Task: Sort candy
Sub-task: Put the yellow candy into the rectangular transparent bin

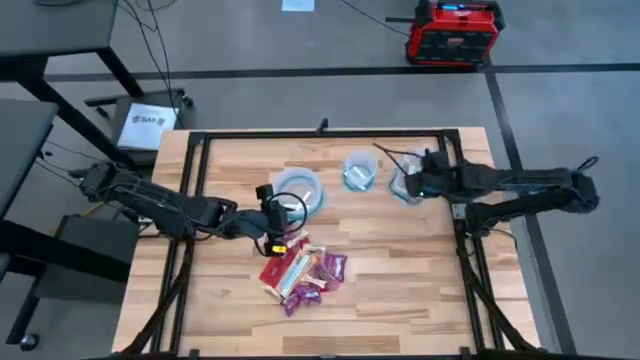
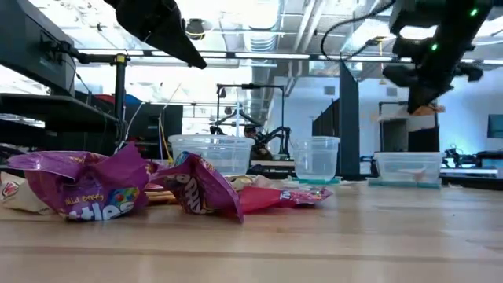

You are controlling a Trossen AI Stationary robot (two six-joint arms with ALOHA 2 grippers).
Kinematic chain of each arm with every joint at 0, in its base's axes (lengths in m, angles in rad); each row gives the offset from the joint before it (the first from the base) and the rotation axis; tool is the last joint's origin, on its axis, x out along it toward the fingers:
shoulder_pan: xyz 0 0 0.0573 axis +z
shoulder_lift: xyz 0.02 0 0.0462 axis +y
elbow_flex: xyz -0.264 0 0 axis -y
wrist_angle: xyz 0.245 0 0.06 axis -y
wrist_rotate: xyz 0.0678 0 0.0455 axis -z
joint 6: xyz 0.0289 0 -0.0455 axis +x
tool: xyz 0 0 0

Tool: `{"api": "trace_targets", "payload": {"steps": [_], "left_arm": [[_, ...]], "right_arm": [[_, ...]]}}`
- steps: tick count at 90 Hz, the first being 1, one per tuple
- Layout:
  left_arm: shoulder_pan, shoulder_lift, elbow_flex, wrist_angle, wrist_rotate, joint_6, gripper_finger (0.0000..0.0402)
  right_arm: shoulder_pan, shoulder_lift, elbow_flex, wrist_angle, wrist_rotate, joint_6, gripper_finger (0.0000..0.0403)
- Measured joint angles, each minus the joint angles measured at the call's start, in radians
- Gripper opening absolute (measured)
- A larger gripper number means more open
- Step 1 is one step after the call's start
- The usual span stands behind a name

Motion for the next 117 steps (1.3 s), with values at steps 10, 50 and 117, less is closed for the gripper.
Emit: {"api": "trace_targets", "payload": {"steps": [10, 50, 117], "left_arm": [[-0.007, 0.000, 0.000, -0.001, 0.000, -0.001, 0.0114], [-0.009, 0.000, 0.000, -0.007, 0.000, 0.006, 0.0114], [0.020, 0.000, 0.000, -0.121, 0.141, -0.156, 0.0114]], "right_arm": [[-0.088, 0.022, -0.038, 0.022, -0.018, 0.072, 0.0038], [-0.096, 0.042, -0.052, 0.177, -0.129, -0.108, 0.0188], [0.496, 0.576, 0.025, 1.279, -0.476, -1.050, 0.0210]]}}
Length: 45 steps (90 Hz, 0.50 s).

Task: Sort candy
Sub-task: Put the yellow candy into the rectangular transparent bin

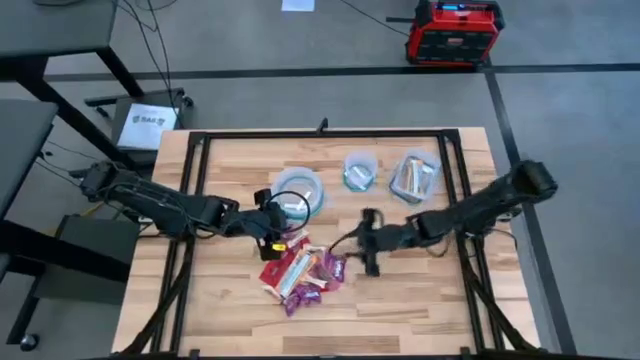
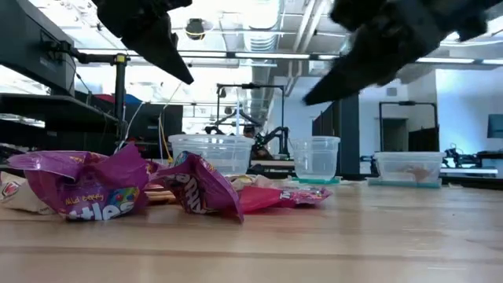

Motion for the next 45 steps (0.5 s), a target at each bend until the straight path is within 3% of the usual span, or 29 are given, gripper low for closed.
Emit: {"api": "trace_targets", "payload": {"steps": [18, 38, 45], "left_arm": [[0.001, -0.040, 0.033, -0.042, -0.002, 0.001, 0.0114], [0.001, -0.117, 0.077, -0.140, -0.028, 0.018, 0.0114], [0.001, -0.145, 0.078, -0.168, -0.050, 0.018, 0.0114]], "right_arm": [[-0.043, 0.250, 0.250, -0.009, -0.066, -0.235, 0.0205], [-0.106, 0.443, 0.467, -0.117, -0.363, -0.287, 0.0183], [-0.125, 0.481, 0.500, -0.153, -0.414, -0.298, 0.0175]]}}
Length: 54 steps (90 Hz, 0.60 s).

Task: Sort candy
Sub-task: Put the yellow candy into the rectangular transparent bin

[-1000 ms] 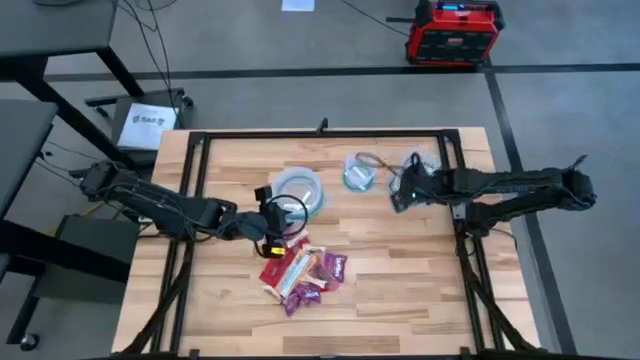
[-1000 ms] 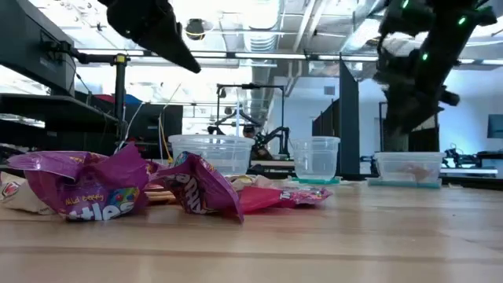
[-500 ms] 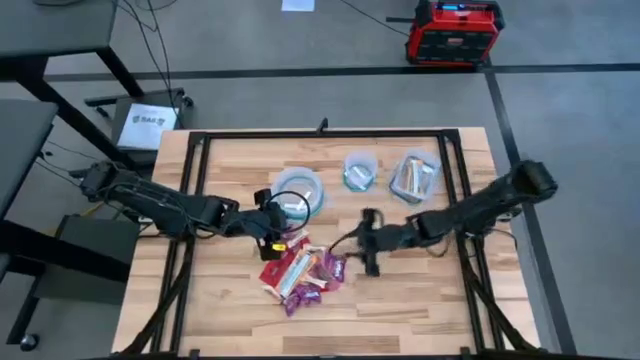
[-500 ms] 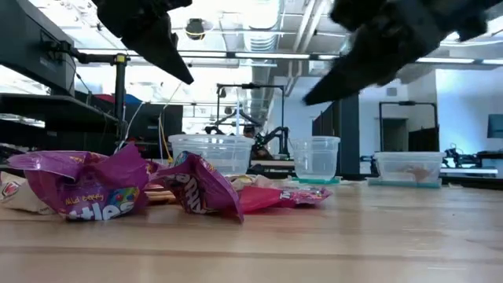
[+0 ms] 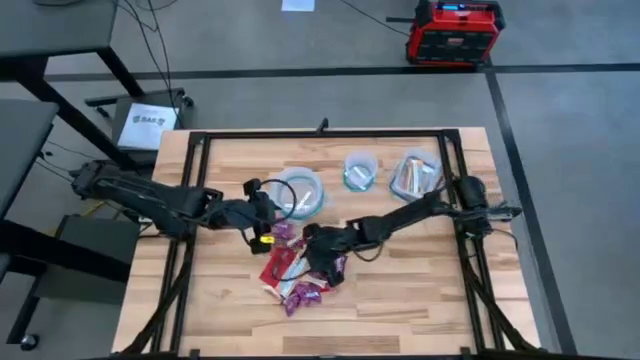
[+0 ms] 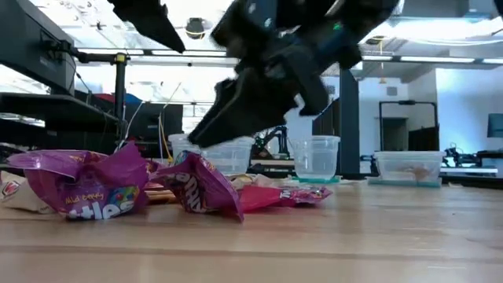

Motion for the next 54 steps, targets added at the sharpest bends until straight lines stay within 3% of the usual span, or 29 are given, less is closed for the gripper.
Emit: {"api": "trace_targets", "payload": {"steps": [27, 38, 46, 54], "left_arm": [[0.000, -0.045, 0.000, -0.031, -0.006, -0.012, 0.0114], [0.000, -0.042, 0.000, -0.026, -0.006, -0.023, 0.0114], [0.000, -0.042, 0.000, -0.027, -0.006, -0.028, 0.0114], [0.000, -0.042, 0.000, -0.025, -0.006, -0.031, 0.0114]], "right_arm": [[-0.030, 0.067, 0.025, -0.068, -0.020, -0.096, 0.0169], [-0.032, 0.086, 0.030, -0.079, 0.027, -0.148, 0.0162], [-0.031, 0.089, 0.029, -0.081, 0.031, -0.153, 0.0129], [-0.030, 0.083, 0.029, -0.089, 0.032, -0.158, 0.0065]]}}
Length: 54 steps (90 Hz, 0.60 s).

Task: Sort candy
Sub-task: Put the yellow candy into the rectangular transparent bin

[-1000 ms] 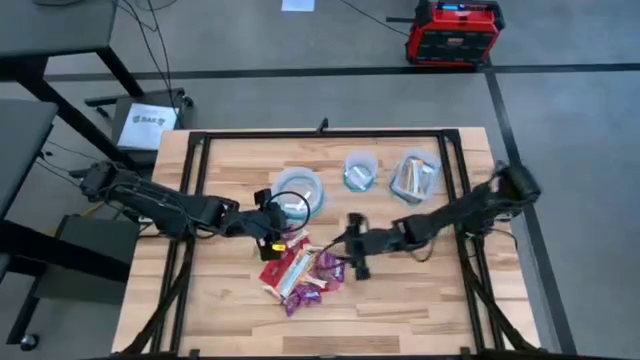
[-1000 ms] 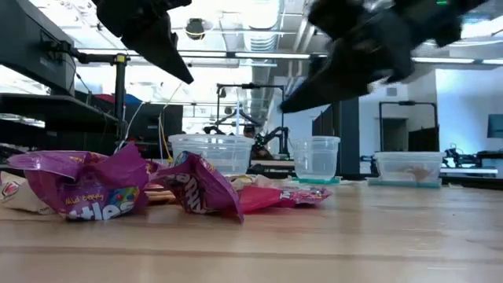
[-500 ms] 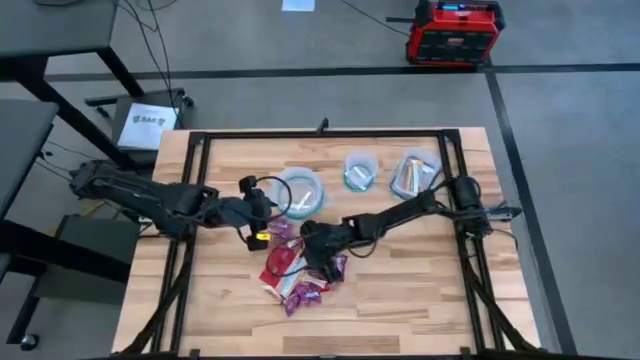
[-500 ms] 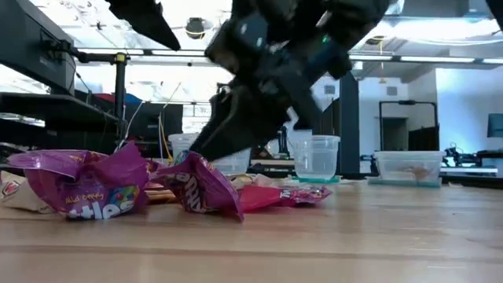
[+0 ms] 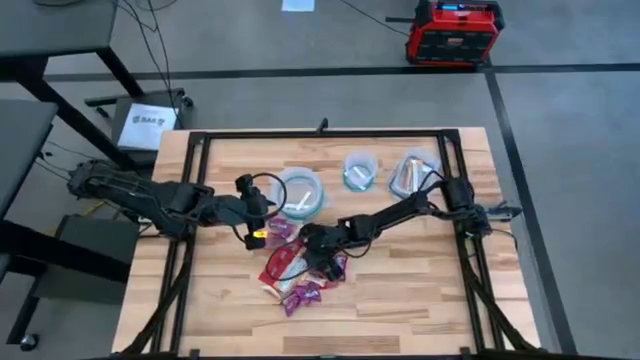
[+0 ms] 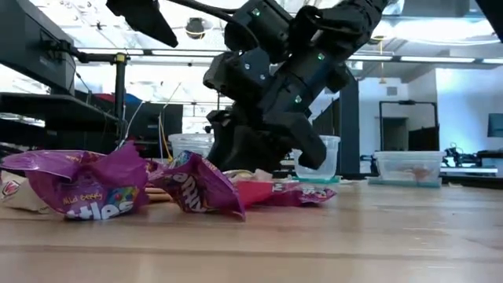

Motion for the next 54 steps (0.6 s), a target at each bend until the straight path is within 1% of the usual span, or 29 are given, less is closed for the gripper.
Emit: {"api": "trace_targets", "payload": {"steps": [4, 8, 24, 38, 45, 54], "left_arm": [[0.000, 0.000, 0.000, 0.000, 0.000, 0.000, 0.0114], [0.000, 0.000, 0.000, 0.000, 0.000, 0.004, 0.0114], [0.000, 0.000, 0.000, 0.000, 0.000, 0.006, 0.0114], [0.000, 0.000, 0.000, 0.000, 0.000, 0.006, 0.0114], [0.000, 0.000, 0.000, 0.000, 0.001, 0.006, 0.0114], [0.000, 0.000, 0.000, -0.001, 0.001, 0.006, 0.0114]], "right_arm": [[0.001, -0.008, -0.002, -0.012, 0.004, -0.004, 0.0029], [0.000, -0.015, -0.003, -0.022, 0.007, -0.012, 0.0013], [-0.003, -0.063, -0.006, -0.072, 0.037, -0.012, 0.0001], [-0.009, -0.160, -0.006, -0.137, 0.037, 0.019, 0.0000], [-0.013, -0.215, -0.006, -0.204, 0.045, 0.050, 0.0000], [-0.015, -0.290, -0.006, -0.373, 0.109, 0.091, 0.0000]]}}
